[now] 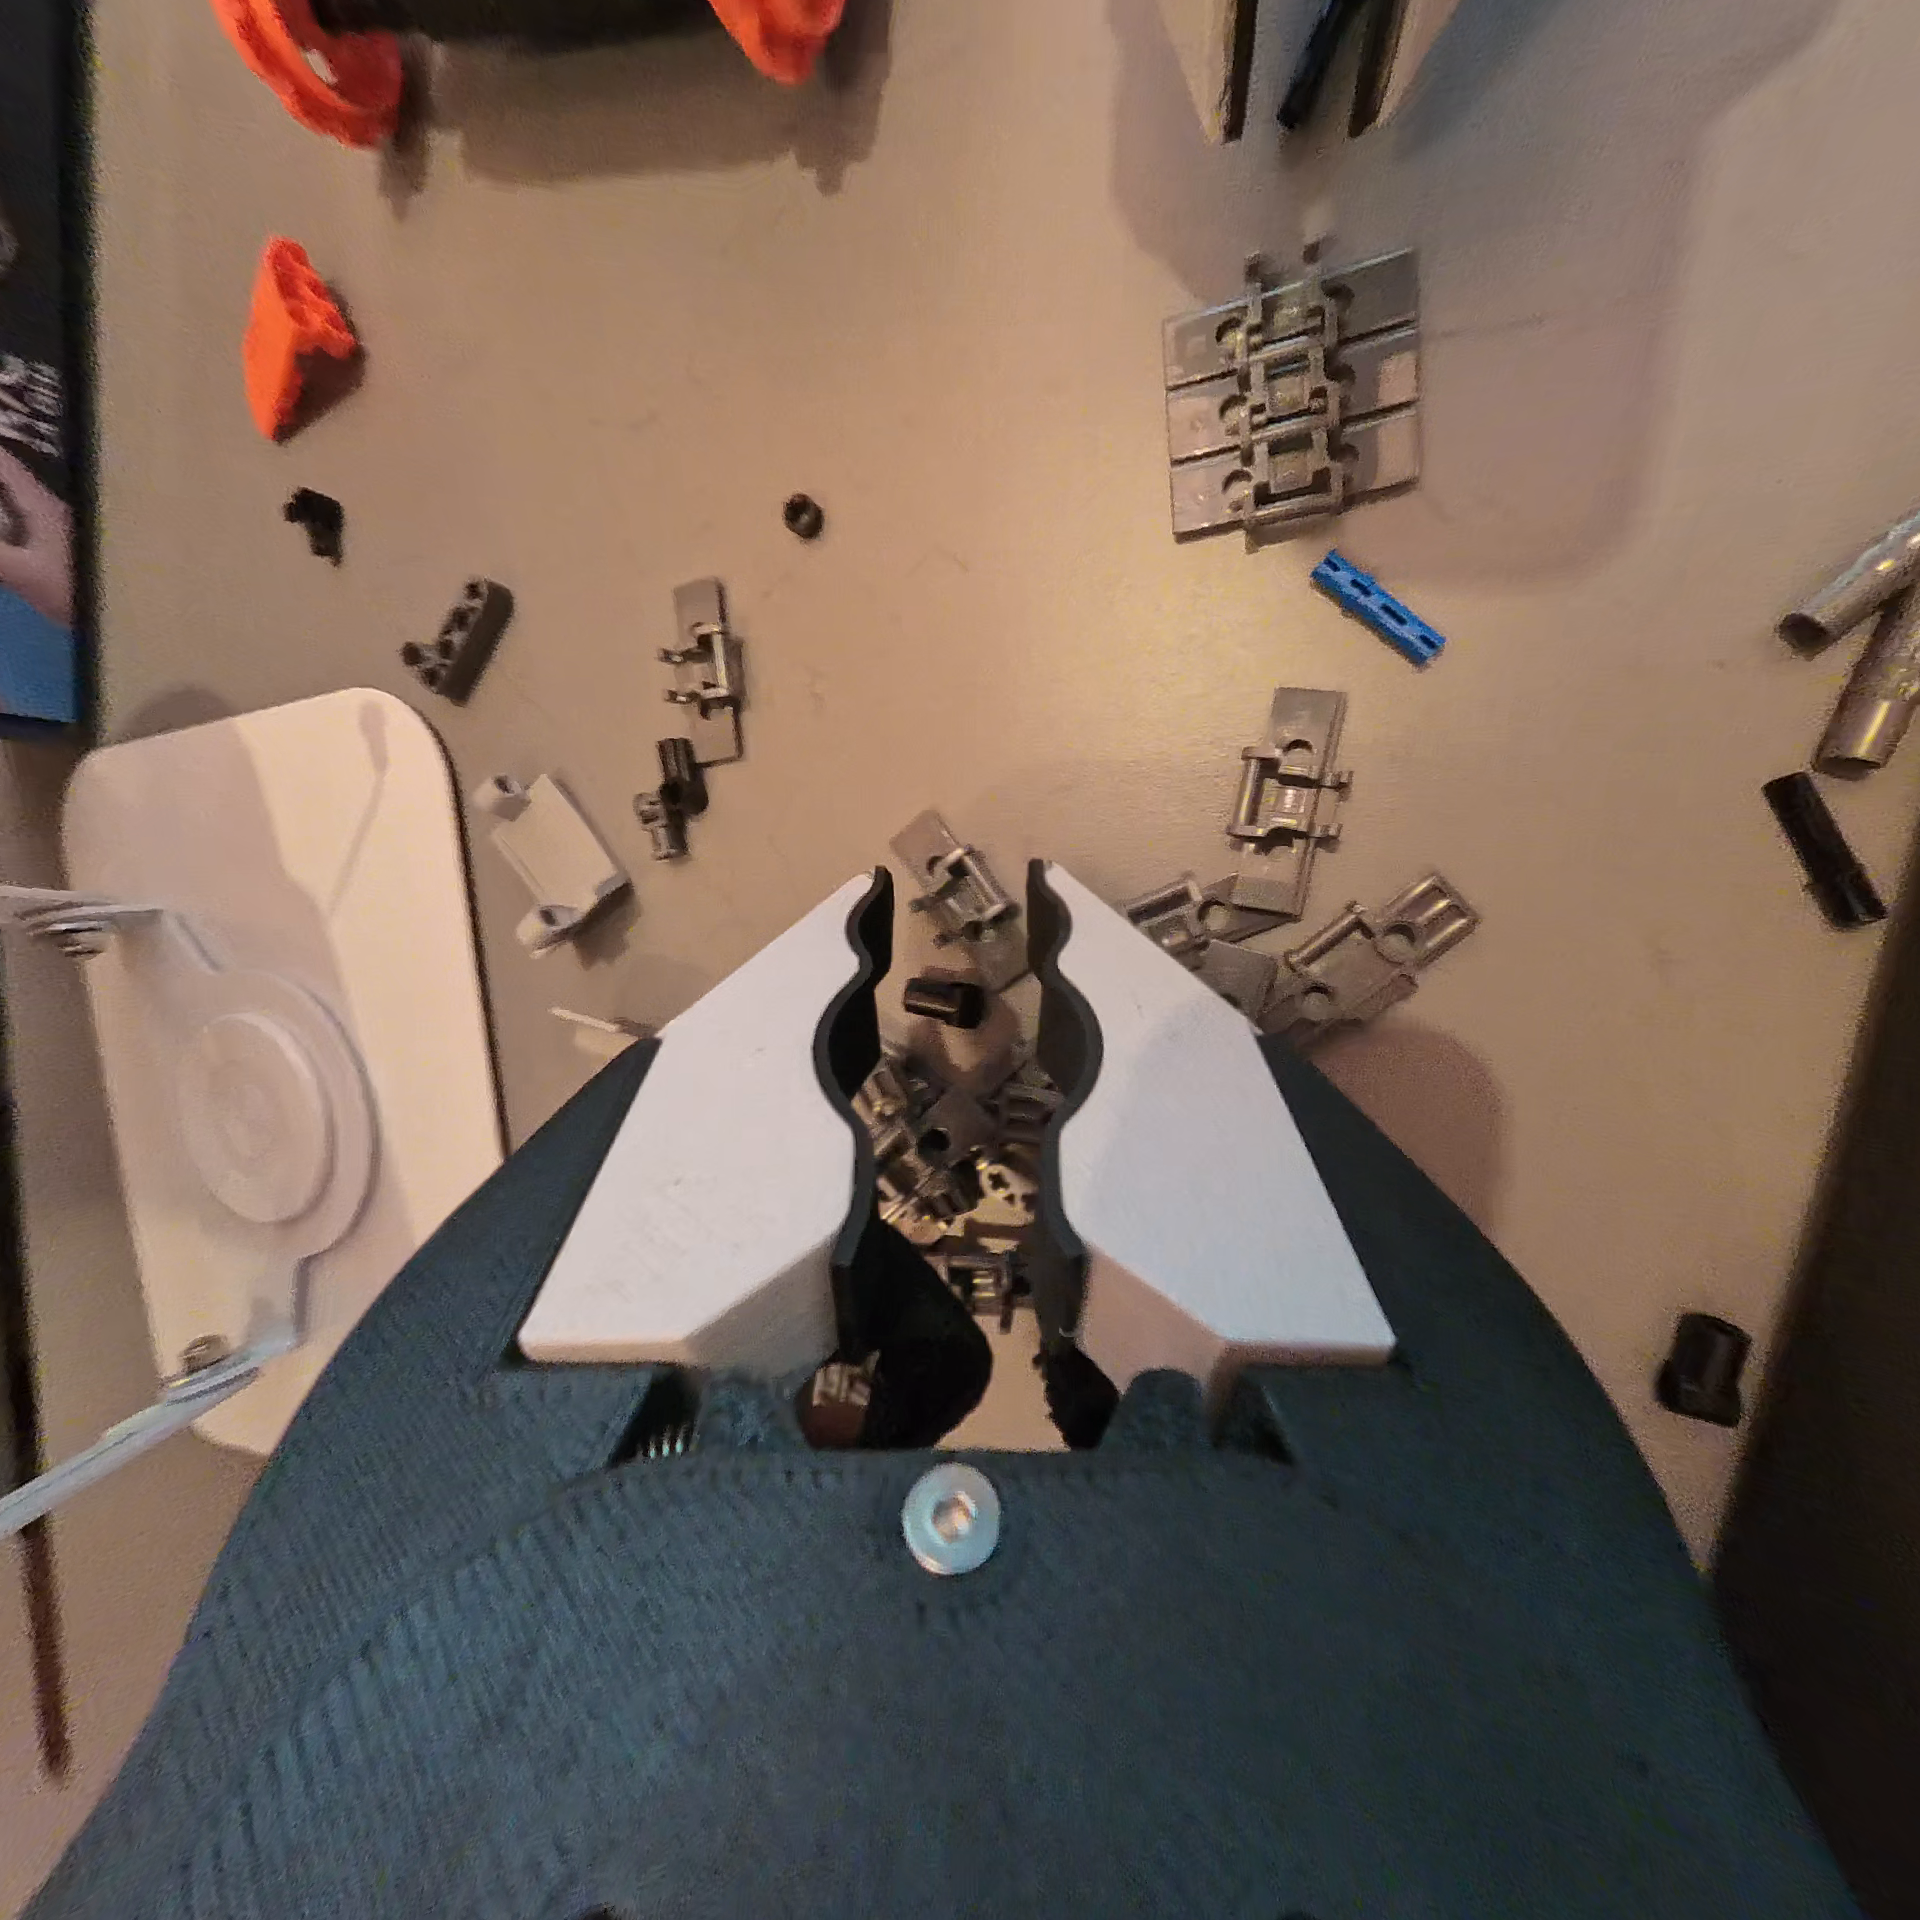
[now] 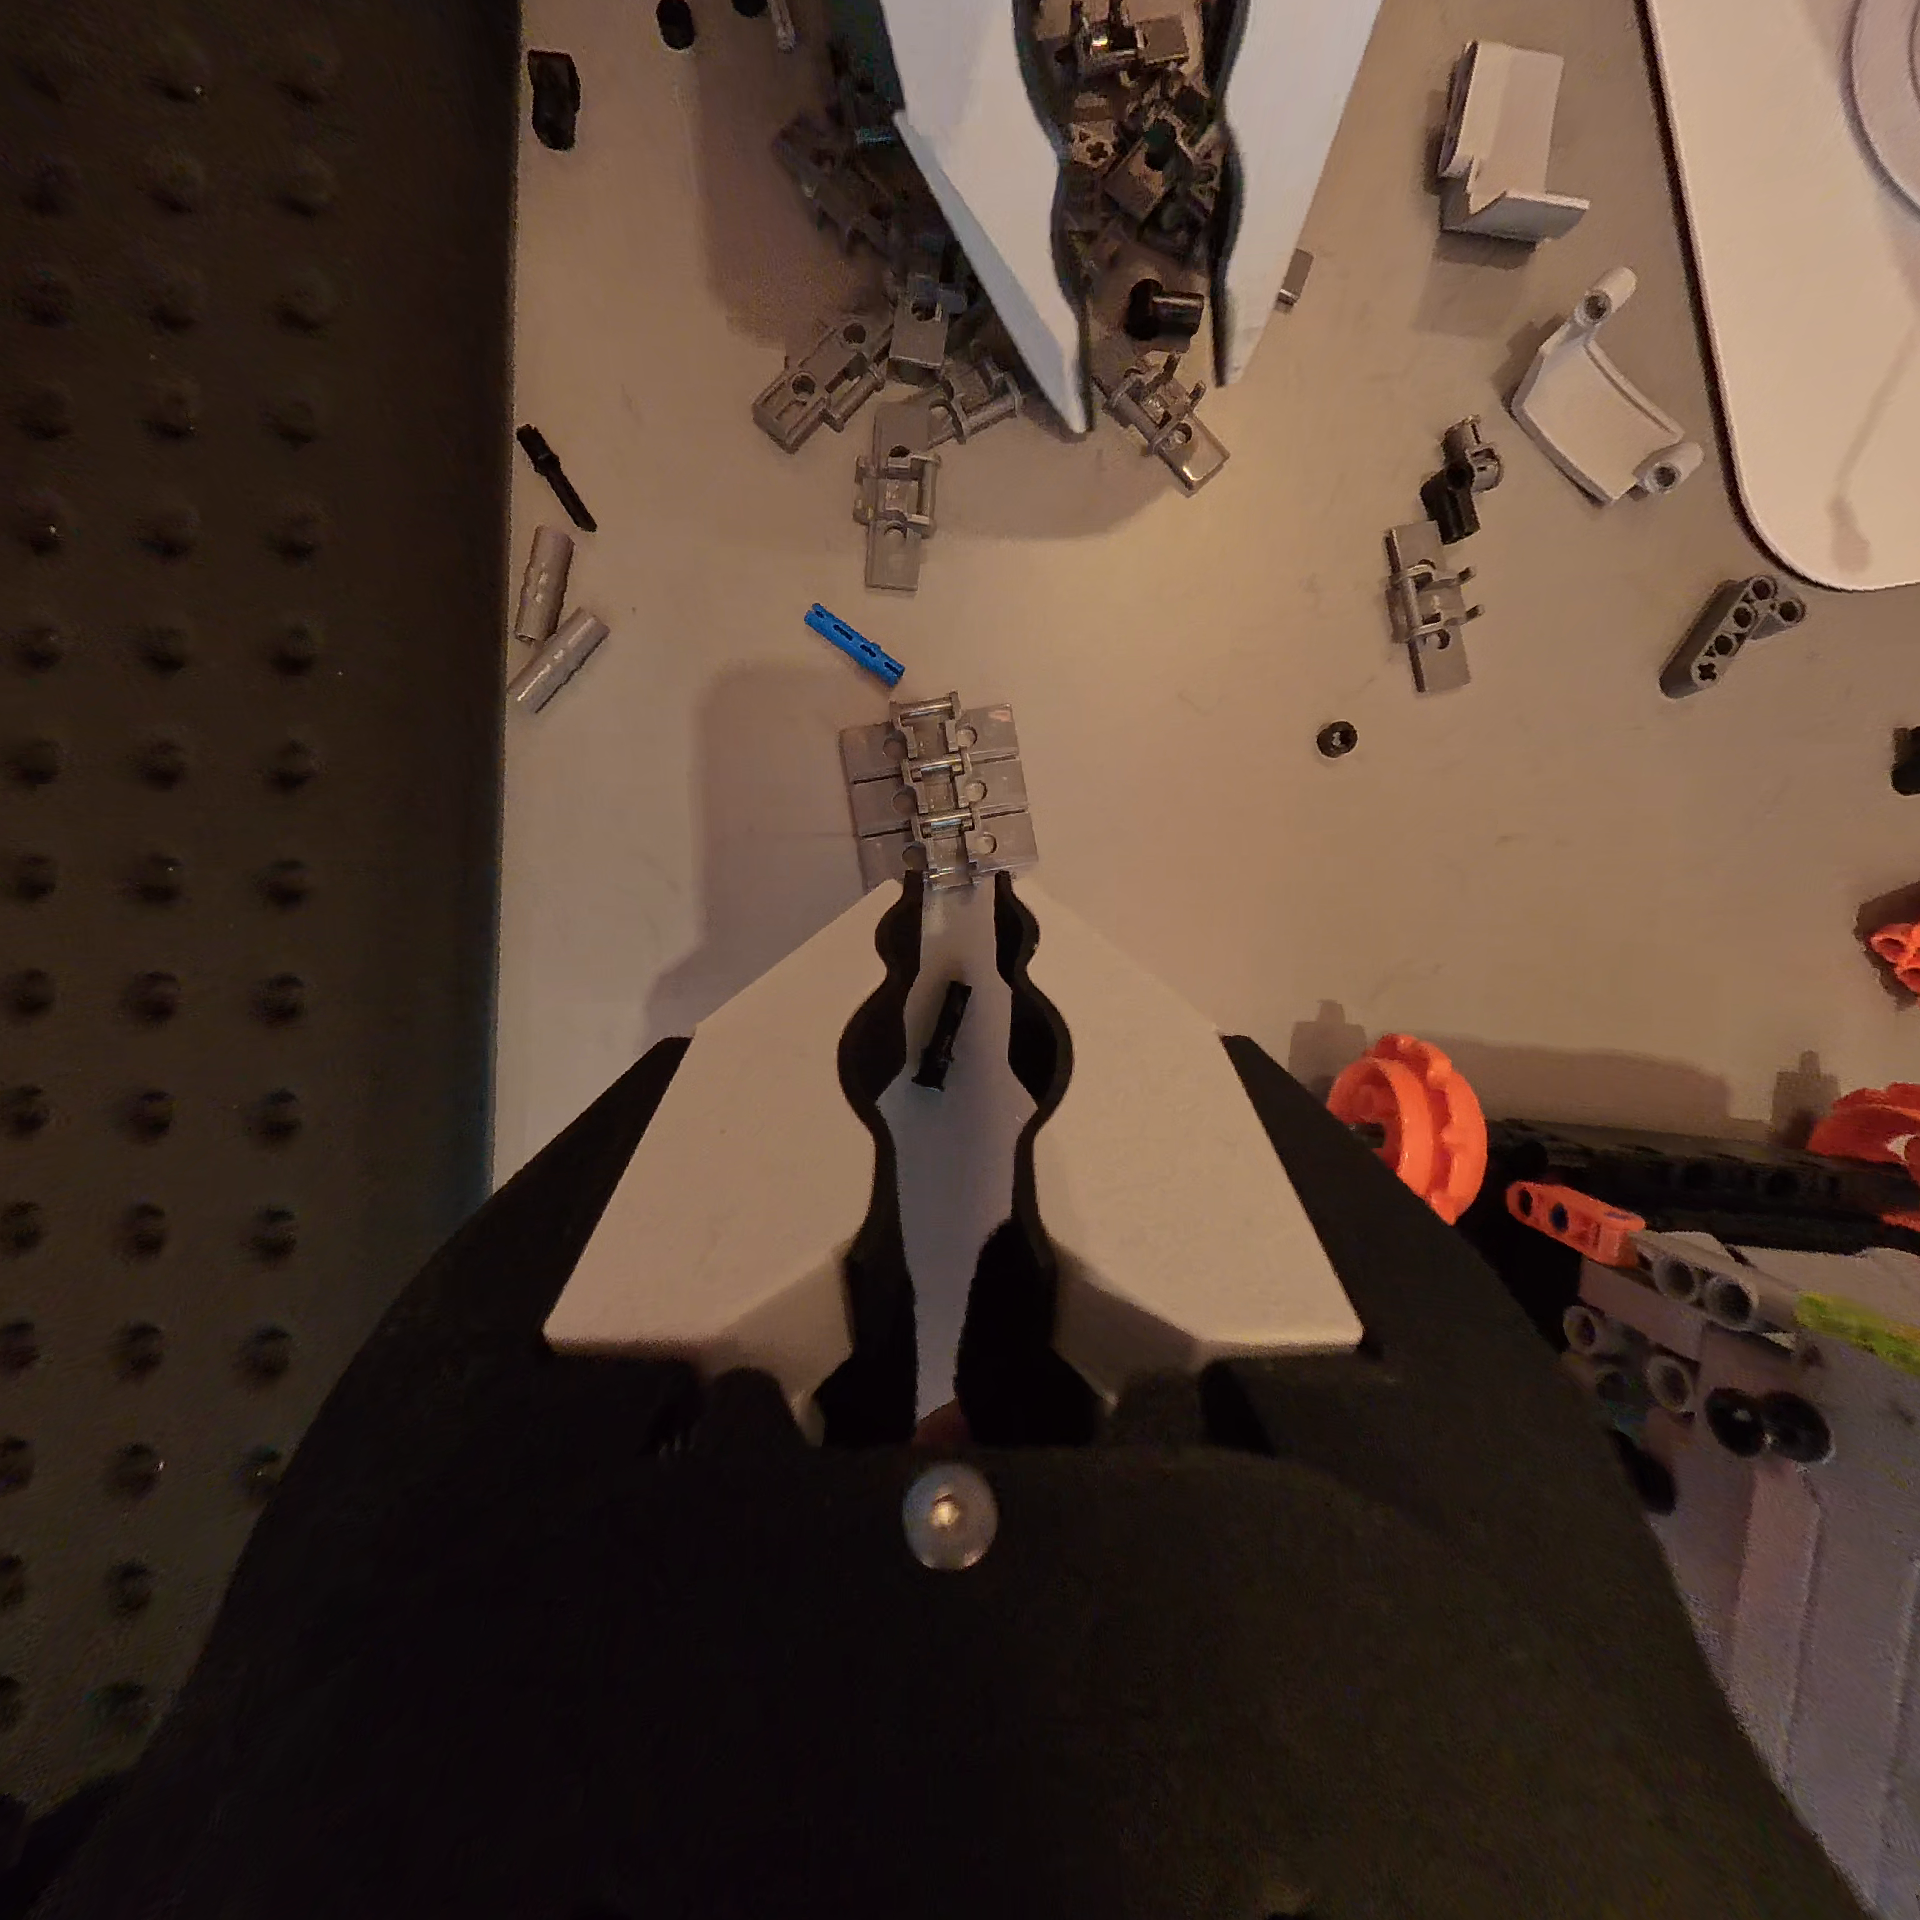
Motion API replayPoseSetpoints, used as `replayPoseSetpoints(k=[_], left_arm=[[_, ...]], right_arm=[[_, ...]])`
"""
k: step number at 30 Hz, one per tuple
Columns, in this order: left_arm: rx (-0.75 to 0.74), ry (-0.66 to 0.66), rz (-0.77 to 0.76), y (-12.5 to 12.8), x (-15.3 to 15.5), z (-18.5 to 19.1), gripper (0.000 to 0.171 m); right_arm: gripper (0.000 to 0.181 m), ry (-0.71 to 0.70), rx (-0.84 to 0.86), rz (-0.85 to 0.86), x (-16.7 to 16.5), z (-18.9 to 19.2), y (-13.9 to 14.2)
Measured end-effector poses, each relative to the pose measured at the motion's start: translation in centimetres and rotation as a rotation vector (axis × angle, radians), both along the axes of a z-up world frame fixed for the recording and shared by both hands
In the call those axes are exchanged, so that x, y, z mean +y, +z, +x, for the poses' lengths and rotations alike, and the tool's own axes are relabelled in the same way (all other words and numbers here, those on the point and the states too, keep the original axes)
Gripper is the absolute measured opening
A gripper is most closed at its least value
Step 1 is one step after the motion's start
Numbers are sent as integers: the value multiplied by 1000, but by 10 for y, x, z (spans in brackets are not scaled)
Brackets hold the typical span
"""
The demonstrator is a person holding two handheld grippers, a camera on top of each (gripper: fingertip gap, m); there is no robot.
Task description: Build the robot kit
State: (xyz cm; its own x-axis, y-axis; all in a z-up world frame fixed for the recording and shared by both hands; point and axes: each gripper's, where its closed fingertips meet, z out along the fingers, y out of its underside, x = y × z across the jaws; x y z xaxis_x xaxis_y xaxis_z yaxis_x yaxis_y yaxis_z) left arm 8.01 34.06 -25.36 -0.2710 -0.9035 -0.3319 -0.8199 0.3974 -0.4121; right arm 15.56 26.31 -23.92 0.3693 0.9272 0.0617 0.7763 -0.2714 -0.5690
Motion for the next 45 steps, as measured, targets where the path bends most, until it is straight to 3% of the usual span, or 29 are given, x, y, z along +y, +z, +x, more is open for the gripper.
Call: replayPoseSetpoints(k=[4,10,16,21,26,31,36,45], left_arm=[[21,26,11,-6,5,-1,14],[7,-6,53,-6,5,3,12],[-69,-70,67,7,-4,17,2],[-171,-196,60,28,-27,40,2],[-348,-424,59,63,-69,62,2],[-372,-529,139,74,-81,70,2],[-393,-580,186,71,-84,79,2],[-452,-577,43,76,-85,84,2]], right_arm=[[10,-5,5,10,1,1,-1],[8,-23,33,38,4,4,4],[9,-65,85,65,7,15,14],[10,-94,140,113,8,20,24],[22,-54,216,238,8,11,39],[28,-7,346,220,-8,2,55],[11,-10,216,420,-8,9,58],[0,57,-31,771,-10,13,62]])
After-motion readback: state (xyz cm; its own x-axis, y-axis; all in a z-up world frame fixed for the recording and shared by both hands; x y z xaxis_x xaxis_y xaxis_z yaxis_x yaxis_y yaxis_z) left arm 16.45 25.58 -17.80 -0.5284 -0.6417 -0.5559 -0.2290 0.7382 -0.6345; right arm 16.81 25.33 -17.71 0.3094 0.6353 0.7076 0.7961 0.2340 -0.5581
